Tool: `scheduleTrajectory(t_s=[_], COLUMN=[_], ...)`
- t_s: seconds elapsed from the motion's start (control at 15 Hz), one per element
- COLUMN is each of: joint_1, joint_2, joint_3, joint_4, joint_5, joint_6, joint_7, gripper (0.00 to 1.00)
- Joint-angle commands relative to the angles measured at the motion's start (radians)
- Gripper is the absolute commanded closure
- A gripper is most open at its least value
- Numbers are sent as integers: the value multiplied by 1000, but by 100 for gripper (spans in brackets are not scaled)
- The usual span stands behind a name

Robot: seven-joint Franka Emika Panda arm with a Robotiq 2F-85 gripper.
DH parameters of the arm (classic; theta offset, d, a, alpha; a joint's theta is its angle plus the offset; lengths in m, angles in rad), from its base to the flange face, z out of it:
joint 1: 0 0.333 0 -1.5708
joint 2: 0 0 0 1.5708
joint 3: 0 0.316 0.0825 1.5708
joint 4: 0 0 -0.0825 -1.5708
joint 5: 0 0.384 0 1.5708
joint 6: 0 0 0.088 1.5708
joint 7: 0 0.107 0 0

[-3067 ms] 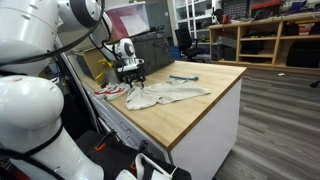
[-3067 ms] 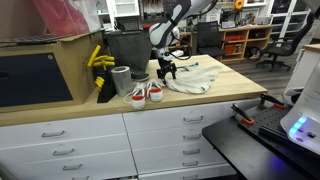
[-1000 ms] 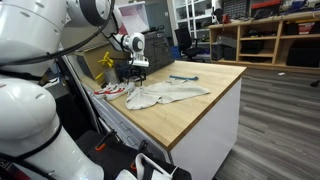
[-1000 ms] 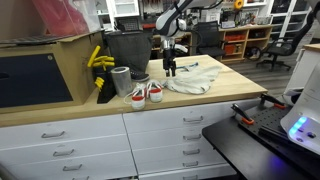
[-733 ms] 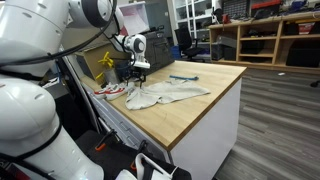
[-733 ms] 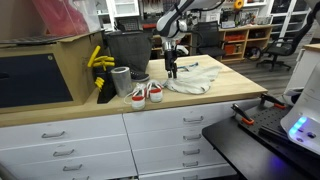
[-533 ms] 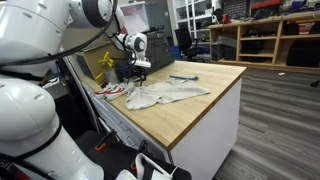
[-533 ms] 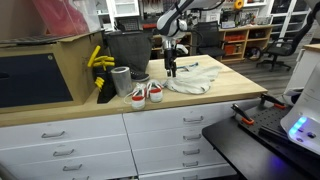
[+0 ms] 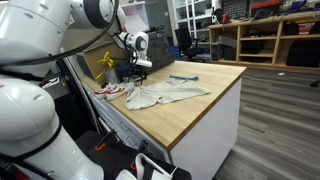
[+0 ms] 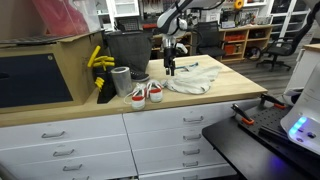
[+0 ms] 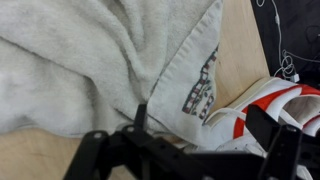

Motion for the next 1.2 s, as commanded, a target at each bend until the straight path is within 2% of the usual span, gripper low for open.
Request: scheduleTrajectory(t_s=[0.0, 1.13], joint_1=[-17, -17], joint_2=[24, 65], joint_3=[9, 31], joint_4=[26, 64], joint_5=[21, 65], joint_6=[-31, -24], joint_7=[-33, -26], gripper=[0, 0])
